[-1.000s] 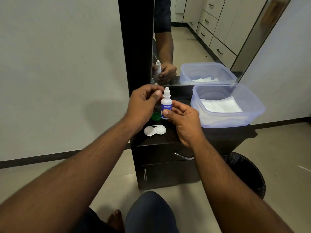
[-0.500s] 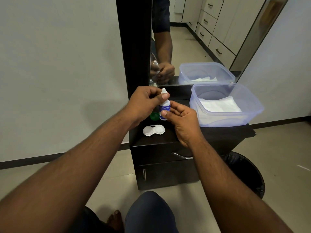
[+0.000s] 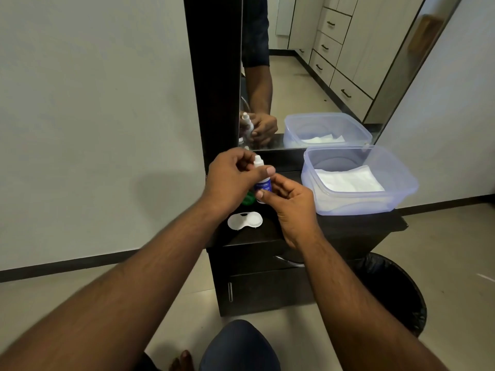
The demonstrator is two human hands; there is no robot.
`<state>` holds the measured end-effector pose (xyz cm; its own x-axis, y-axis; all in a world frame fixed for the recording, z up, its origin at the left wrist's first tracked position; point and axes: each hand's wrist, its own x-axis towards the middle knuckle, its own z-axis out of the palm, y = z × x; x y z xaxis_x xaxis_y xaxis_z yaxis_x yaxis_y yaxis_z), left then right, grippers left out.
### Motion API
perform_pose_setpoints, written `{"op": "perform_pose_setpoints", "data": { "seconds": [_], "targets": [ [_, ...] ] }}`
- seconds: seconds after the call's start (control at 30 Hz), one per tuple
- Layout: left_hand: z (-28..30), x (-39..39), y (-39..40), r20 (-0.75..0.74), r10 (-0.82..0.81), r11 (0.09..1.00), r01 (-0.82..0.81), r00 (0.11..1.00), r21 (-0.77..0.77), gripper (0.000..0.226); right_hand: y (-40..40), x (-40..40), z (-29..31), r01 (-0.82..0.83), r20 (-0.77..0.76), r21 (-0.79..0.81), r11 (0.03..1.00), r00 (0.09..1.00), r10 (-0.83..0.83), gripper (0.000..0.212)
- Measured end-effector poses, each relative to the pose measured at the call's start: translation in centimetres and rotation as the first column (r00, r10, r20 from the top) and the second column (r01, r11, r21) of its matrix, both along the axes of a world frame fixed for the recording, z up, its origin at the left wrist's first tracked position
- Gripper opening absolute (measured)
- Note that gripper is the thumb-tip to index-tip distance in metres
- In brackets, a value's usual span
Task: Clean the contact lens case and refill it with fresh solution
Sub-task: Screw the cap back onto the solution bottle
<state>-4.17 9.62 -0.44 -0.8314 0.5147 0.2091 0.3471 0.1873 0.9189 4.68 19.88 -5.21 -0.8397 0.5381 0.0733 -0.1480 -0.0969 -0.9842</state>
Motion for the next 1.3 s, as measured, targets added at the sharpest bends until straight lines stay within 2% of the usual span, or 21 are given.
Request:
{"op": "perform_pose_setpoints", "data": {
  "seconds": [0.1,0.2,0.23,0.37,0.53,0.67,0.73,0.8,0.87,0.93,1.13,1.23,1.3],
  "targets": [
    [-0.1,-0.4,-0.7,0.178,-0.099,0.982,0.067,0.979,0.178,0.035,0.2,-0.1,-0.3,0.010,-0.040,-0.047,0.999,0.999,-0.012,0.039],
    [-0.2,-0.5,-0.8,0.203,-0.067,0.974,0.020,0.977,0.225,0.018,0.2,-0.3,-0.5,-0.022,-0.047,-0.024,0.999,0.999,0.021,0.038],
    [-0.1,-0.4,-0.7,0.194,-0.055,0.975,0.011,0.979,0.223,0.016,0.1,-0.3,-0.4,-0.029,-0.045,-0.021,0.999,0.999,0.028,0.037],
    [-0.3,-0.3,0.0,0.094,-0.014,0.992,0.002,0.996,0.125,0.036,0.1,0.0,-0.2,-0.066,-0.054,-0.014,0.998,0.996,0.065,0.036],
    [-0.5,0.0,0.0,0.120,-0.025,0.987,0.006,0.992,0.160,0.006,0.1,-0.4,-0.4,-0.032,-0.056,-0.050,0.998,0.998,0.029,0.039],
    [-0.7,0.2,0.1,-0.001,0.003,0.996,-0.003,1.000,0.087,0.023,0.6,-0.5,-0.7,-0.042,-0.008,-0.026,0.999,0.999,0.042,0.041],
    [-0.7,0.2,0.3,-0.035,0.043,0.996,-0.040,0.998,0.079,0.023,0.7,-0.4,-0.7,-0.048,-0.008,-0.020,0.999,0.999,0.048,0.041],
    [-0.4,0.2,0.5,-0.019,0.025,0.997,-0.023,1.000,0.078,0.018,0.6,-0.3,-0.7,-0.058,-0.016,-0.035,0.998,0.998,0.058,0.040],
    [0.0,0.0,0.5,0.028,-0.061,0.995,0.058,0.998,0.077,0.010,0.7,-0.2,-0.6,-0.080,-0.016,-0.047,0.996,0.997,0.080,0.038],
    [0.3,-0.4,0.2,0.027,-0.116,0.991,0.114,0.993,0.066,0.011,0.6,-0.3,-0.5,-0.097,-0.013,-0.036,0.995,0.995,0.097,0.037],
    [-0.5,0.4,0.6,-0.062,-0.002,0.997,0.006,0.998,0.071,0.017,0.2,-0.8,-0.5,-0.014,0.047,0.139,0.990,0.999,0.008,0.043],
    [-0.6,1.0,1.1,-0.047,-0.019,0.997,0.022,0.999,0.071,0.017,0.0,-0.5,-0.4,0.066,0.030,0.113,0.991,0.997,-0.070,0.039],
    [-0.3,0.9,1.2,-0.021,-0.047,0.996,0.048,0.999,0.075,0.016,0.1,-0.2,-0.4,0.047,-0.007,0.073,0.996,0.999,-0.047,0.031]
  ]
}}
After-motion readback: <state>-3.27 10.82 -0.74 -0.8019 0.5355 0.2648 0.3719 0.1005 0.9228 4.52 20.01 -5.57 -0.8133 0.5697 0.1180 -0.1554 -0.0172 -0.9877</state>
